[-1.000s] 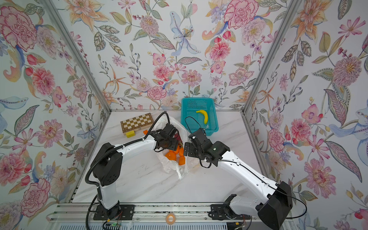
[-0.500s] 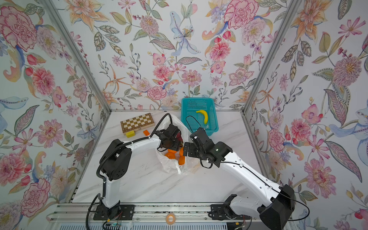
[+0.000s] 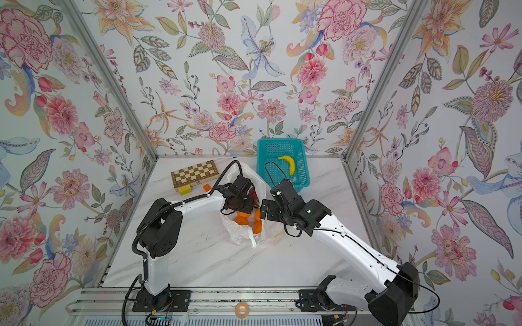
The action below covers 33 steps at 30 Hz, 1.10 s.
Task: Untie the knot of the plastic bag and take out the fruit
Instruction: 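Grasp an orange inside the bag with the left gripper and lift it out, then hand the orange from the left gripper to the right gripper above the bag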
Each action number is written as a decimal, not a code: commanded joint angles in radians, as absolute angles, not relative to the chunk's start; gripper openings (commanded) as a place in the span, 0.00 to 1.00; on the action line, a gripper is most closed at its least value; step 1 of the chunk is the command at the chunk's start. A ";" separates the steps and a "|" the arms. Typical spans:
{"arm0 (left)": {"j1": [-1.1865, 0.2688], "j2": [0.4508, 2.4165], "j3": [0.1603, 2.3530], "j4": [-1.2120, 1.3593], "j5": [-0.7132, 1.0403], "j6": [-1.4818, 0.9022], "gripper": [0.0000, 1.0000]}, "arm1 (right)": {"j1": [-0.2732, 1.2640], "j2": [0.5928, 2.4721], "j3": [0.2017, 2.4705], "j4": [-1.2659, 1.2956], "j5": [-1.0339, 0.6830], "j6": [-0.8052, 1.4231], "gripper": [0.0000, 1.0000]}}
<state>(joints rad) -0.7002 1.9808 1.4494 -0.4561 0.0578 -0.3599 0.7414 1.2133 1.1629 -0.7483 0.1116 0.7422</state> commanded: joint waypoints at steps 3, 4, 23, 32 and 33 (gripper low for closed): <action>-0.690 1.844 1.413 -0.460 0.092 -0.364 0.53 | 0.725 1.199 1.215 -0.746 0.084 0.774 0.99; -0.691 1.827 1.404 -0.456 0.094 -0.363 0.53 | 0.720 1.199 1.220 -0.741 0.077 0.782 0.99; -0.635 1.475 1.250 -0.227 0.356 -0.171 0.52 | 0.556 1.169 1.257 -0.632 -0.189 0.897 0.99; -0.632 1.336 1.215 0.003 0.500 -0.003 0.49 | 0.493 1.175 1.337 -0.521 -0.333 0.967 0.99; -0.633 1.328 1.212 0.021 0.517 0.023 0.48 | 0.487 1.172 1.335 -0.489 -0.359 0.980 0.99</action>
<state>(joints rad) -0.6403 1.3624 1.2312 -0.0868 0.4236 -0.0902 0.5022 1.1816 1.3109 -0.5781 -0.2756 0.9298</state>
